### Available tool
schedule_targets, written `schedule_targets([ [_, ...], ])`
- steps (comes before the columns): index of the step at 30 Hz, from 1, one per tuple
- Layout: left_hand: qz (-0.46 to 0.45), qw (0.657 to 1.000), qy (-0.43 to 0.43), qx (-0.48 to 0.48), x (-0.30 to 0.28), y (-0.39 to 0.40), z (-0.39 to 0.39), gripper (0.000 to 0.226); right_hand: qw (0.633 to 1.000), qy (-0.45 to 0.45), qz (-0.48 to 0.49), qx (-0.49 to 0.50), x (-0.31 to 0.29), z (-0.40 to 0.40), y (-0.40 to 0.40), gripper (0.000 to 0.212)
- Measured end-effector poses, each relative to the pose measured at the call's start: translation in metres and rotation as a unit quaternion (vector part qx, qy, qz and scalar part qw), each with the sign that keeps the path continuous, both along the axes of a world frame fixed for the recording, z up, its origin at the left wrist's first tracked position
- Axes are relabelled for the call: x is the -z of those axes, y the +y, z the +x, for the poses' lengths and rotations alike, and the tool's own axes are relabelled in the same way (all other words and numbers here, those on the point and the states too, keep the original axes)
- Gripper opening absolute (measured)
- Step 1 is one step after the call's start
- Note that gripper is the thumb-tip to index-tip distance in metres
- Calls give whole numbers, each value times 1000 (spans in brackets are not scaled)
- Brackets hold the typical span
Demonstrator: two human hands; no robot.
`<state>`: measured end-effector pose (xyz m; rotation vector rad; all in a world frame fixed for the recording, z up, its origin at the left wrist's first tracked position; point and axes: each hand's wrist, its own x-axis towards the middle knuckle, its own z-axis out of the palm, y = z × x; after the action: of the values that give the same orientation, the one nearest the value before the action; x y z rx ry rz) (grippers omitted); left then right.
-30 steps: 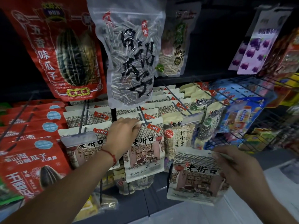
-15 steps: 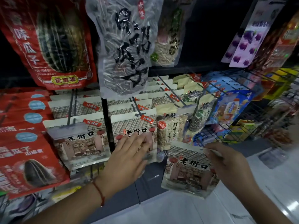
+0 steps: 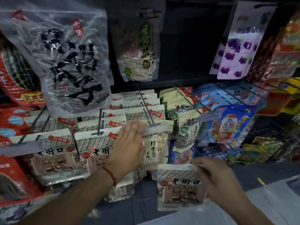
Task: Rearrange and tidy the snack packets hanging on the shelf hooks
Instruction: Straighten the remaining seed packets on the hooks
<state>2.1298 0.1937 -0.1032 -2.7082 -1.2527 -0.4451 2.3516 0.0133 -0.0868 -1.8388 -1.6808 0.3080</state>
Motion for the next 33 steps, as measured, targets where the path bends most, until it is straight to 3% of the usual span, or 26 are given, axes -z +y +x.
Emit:
schedule_targets([
  [3, -39, 994, -53, -89, -9, 14, 23, 82, 999, -1, -24, -42, 3, 31, 9, 13],
  [6, -31, 984, -90, -150, -21, 29, 27, 55, 997, -11, -38, -71, 5, 55, 16, 16],
  [9, -33, 980, -145, -135, -24, 34, 28, 26, 996, -9, -37, -75, 10, 71, 22, 15],
  [15, 26, 979, -177, -94, -8, 19, 26, 20, 996, 8, -5, -85, 14, 77, 30, 24],
  [19, 38, 969, -230, -81, 3, 4, 30, 4, 996, 21, 8, -86, 11, 72, 31, 18],
  [25, -26, 957, -277, -80, 5, -34, 31, 23, 996, 31, 18, -86, 4, 63, 32, 22],
  [28, -63, 956, -286, -25, 10, -54, 22, 25, 995, 36, 29, -84, 1, 61, 29, 24],
  [33, -120, 960, -250, 27, 12, -75, 2, 22, 996, 21, 32, -83, -2, 59, 21, 6],
])
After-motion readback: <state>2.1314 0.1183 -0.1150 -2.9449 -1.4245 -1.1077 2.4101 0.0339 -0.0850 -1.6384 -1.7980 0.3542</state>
